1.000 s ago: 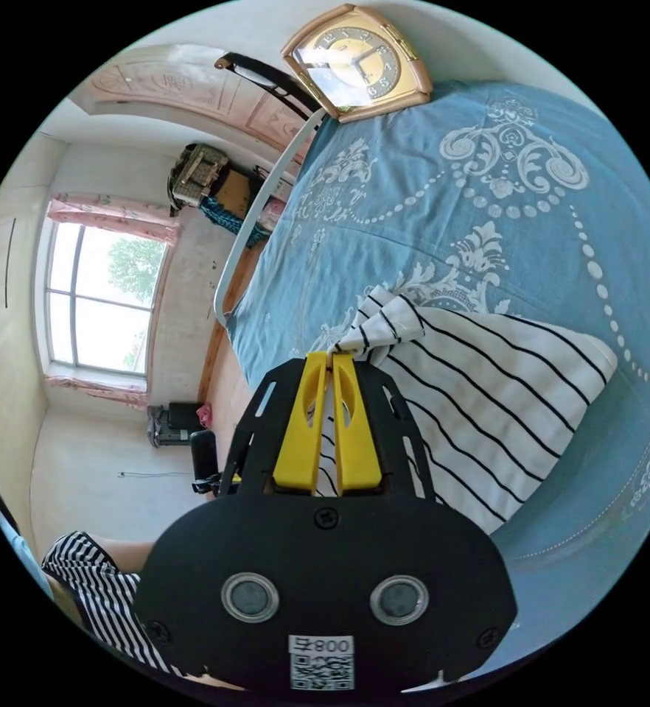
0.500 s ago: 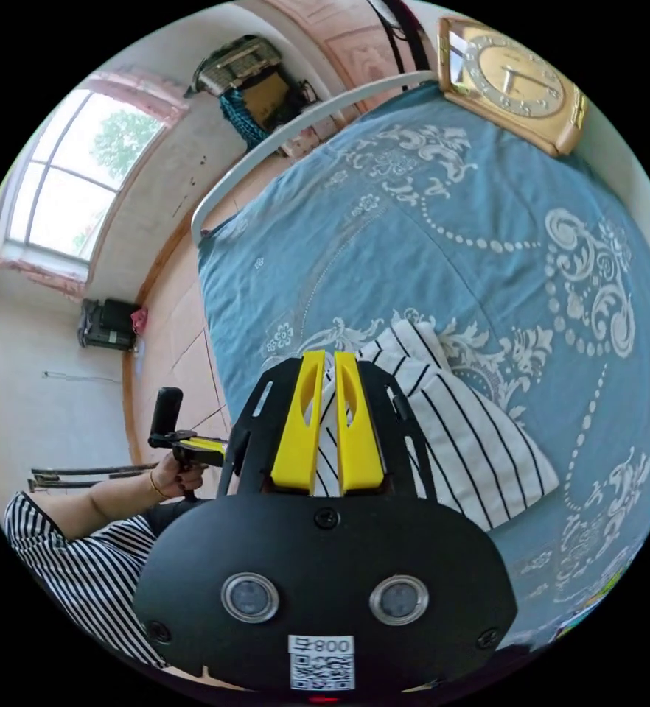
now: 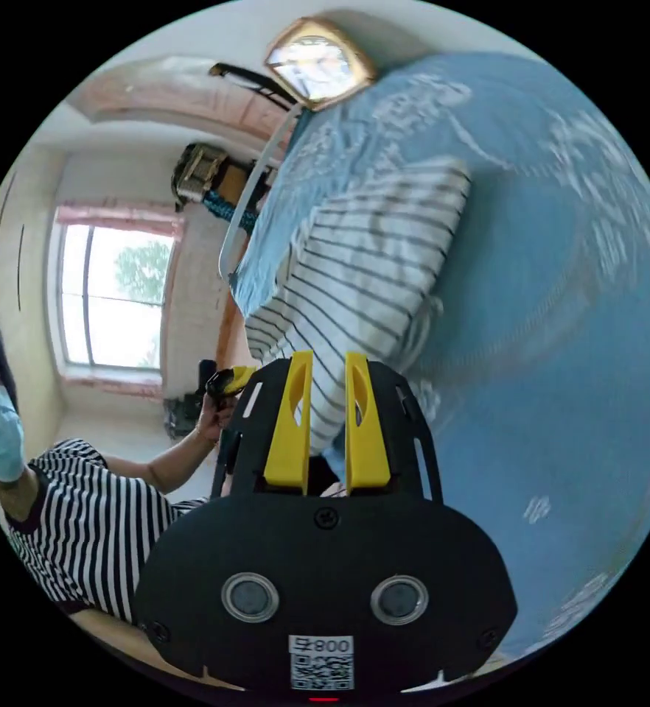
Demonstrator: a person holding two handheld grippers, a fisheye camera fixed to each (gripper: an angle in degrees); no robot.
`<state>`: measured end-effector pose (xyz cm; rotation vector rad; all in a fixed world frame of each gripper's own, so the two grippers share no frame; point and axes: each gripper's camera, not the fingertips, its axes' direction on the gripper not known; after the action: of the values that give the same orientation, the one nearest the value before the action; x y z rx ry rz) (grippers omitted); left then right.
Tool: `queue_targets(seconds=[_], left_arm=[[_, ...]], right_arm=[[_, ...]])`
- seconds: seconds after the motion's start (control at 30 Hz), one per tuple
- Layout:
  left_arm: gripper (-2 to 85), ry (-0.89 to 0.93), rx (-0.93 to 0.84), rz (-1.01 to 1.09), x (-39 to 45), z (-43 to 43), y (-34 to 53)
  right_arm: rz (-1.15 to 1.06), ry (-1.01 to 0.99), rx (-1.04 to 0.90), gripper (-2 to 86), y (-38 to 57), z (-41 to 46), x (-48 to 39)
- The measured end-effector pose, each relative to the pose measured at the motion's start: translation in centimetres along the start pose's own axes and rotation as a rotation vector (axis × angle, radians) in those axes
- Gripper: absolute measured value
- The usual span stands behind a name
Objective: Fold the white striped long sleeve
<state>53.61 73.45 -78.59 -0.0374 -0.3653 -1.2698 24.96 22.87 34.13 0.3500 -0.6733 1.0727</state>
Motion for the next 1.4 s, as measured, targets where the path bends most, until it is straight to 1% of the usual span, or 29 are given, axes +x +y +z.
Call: queue_targets(seconds=[0.07,0.17,0.23,0.27,0.37,0.4,0.5,0.67,0.83,0.9,1.0,1.07,1.13,1.2,1.27,1.4], left_arm=[[7.3,0.008,-0.028,0.0,-0.2,0.1,-0.1],[8.6,0.055,-0.074,-0.022,-0.8,0.9,-0.2],[8.7,0.075,-0.077,-0.037,-1.0,1.3,-0.3],[8.6,0.077,-0.084,-0.04,-1.0,1.5,-0.4],[7.4,0.088,-0.092,-0.055,-1.0,1.9,-0.7],[5.7,0.097,-0.086,-0.059,-1.0,1.9,-0.8],[2.6,0.054,-0.057,-0.077,-0.8,1.7,-1.2],[1.2,0.033,-0.033,-0.061,-0.4,1.0,-1.3],[1.0,0.016,-0.022,-0.133,-2.0,1.1,-0.7],[1.1,0.049,0.001,-0.172,-2.7,1.6,-0.1],[1.7,0.073,0.011,-0.162,-2.7,1.9,0.4],[2.4,0.102,0.009,-0.153,-2.6,1.9,0.9],[3.5,0.13,0.024,-0.154,-2.7,1.8,1.6],[5.6,0.153,0.024,-0.146,-2.8,1.8,2.6],[7.1,0.146,-0.006,-0.153,-2.9,2.2,3.2],[10.3,0.158,-0.065,-0.131,-2.8,4.1,3.5]], right_arm=[[0.143,-0.121,0.017,9.4,5.5,0.1,3.2],[0.256,-0.258,0.027,10.8,9.9,1.6,5.6],[0.287,-0.367,0.051,11.1,11.3,2.5,6.3],[0.288,-0.386,0.052,11.2,11.7,2.9,6.5],[0.241,-0.381,0.067,11.6,12.7,3.0,5.6],[0.229,-0.367,0.068,11.8,13.0,2.9,5.4],[0.175,-0.273,0.084,11.0,14.6,2.5,4.2],[0.146,-0.124,0.041,6.1,15.9,2.7,3.4],[0.139,-0.031,0.006,5.0,17.4,2.1,3.0],[0.129,-0.017,0.005,5.3,18.5,1.5,3.0],[0.143,-0.052,0.039,6.7,20.8,-0.1,3.7],[0.186,-0.129,0.092,8.4,22.5,-1.2,5.3],[0.221,-0.192,0.101,8.8,23.4,-1.3,6.5],[0.234,-0.216,0.091,8.3,24.0,-1.1,7.4],[0.257,-0.288,0.102,7.0,24.9,-1.1,8.3],[0.276,-0.323,0.091,4.5,26.5,-2.2,8.9]])
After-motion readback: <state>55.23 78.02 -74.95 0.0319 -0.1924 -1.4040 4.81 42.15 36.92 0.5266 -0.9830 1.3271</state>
